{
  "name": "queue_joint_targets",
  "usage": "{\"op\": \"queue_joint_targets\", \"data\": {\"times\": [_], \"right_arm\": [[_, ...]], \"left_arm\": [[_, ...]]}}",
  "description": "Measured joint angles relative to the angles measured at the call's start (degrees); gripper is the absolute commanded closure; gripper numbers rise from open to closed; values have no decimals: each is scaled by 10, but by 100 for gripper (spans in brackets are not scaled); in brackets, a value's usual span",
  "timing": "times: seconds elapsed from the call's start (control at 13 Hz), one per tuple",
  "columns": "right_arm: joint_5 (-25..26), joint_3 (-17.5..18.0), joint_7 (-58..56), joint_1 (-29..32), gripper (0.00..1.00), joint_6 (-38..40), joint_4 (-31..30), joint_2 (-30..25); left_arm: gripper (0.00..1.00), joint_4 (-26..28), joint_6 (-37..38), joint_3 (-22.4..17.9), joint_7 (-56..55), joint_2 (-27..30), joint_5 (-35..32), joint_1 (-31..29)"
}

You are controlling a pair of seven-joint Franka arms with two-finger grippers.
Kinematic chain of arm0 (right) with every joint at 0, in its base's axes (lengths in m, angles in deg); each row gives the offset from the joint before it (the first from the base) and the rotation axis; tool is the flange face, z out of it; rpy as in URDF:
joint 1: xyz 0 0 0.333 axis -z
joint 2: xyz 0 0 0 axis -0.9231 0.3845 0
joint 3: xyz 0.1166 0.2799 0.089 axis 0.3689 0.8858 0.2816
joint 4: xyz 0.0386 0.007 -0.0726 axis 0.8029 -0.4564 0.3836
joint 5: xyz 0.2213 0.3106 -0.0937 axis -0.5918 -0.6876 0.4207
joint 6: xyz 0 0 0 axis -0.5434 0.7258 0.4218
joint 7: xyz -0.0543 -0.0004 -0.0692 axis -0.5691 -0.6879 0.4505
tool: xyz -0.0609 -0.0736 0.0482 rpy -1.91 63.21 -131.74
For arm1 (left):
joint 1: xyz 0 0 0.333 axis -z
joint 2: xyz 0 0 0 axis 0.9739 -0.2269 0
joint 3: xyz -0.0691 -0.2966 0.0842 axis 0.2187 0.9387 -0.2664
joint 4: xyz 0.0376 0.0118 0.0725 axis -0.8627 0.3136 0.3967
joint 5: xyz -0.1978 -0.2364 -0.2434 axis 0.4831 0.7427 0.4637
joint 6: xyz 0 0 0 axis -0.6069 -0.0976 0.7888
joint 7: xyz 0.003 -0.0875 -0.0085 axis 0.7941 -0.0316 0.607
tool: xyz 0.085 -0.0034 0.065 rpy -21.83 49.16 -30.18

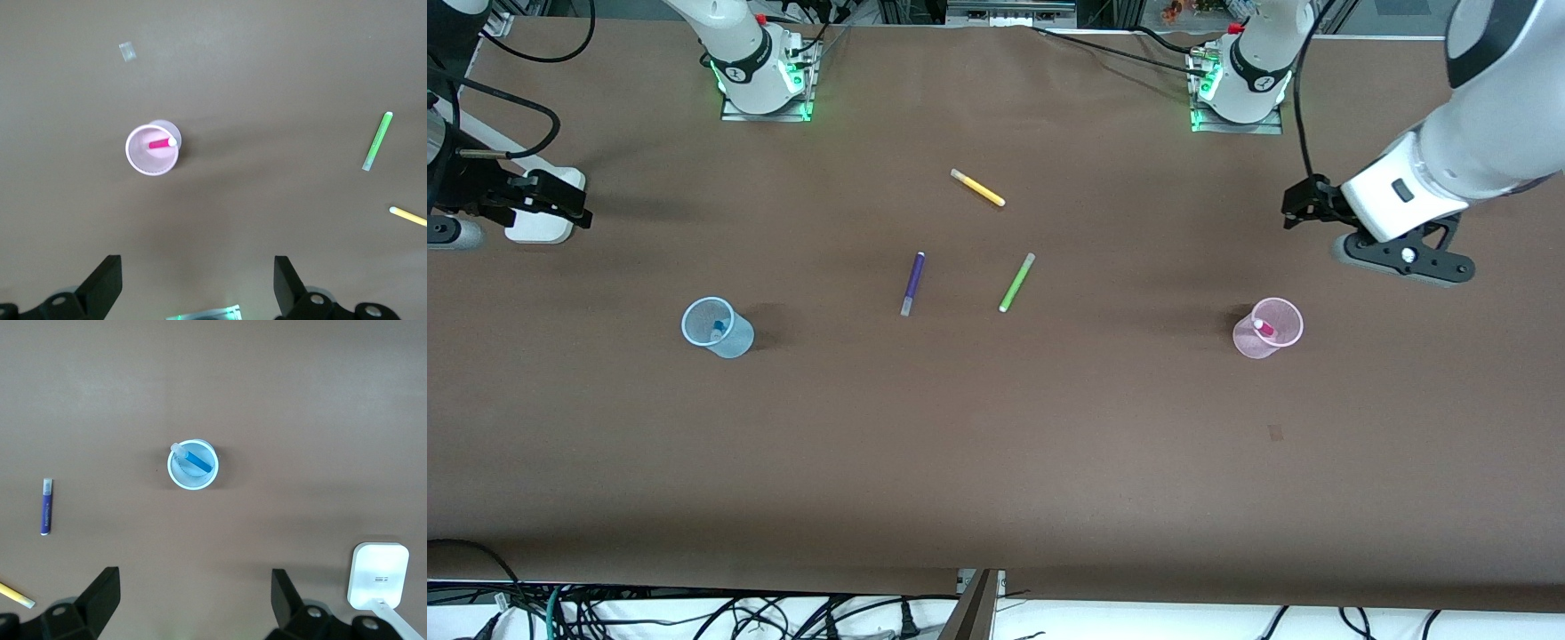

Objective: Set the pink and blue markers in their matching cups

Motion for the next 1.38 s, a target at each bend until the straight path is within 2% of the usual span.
{"op": "queue_joint_targets", "data": {"times": [0.62, 0.77, 0.85, 1.08, 1.15, 1.38], "right_arm": [[0, 0, 0, 0, 0, 0, 1, 6], [0, 0, 0, 0, 0, 0, 2, 6], [0, 0, 0, 0, 0, 0, 2, 6], [0, 0, 0, 0, 0, 0, 2, 6], [0, 0, 0, 0, 0, 0, 2, 6], [0, 0, 0, 0, 0, 0, 2, 6]], "left_arm": [[0, 0, 3, -2, -4, -2, 0, 4], [0, -1, 8, -14, -4, -2, -3, 24], [0, -4, 14, -44, -4, -2, -13, 62], [0, -27, 32, -207, -5, 2, -20, 232], [0, -29, 34, -232, -5, 7, -20, 256], [0, -5, 11, -245, -5, 32, -20, 264]]}}
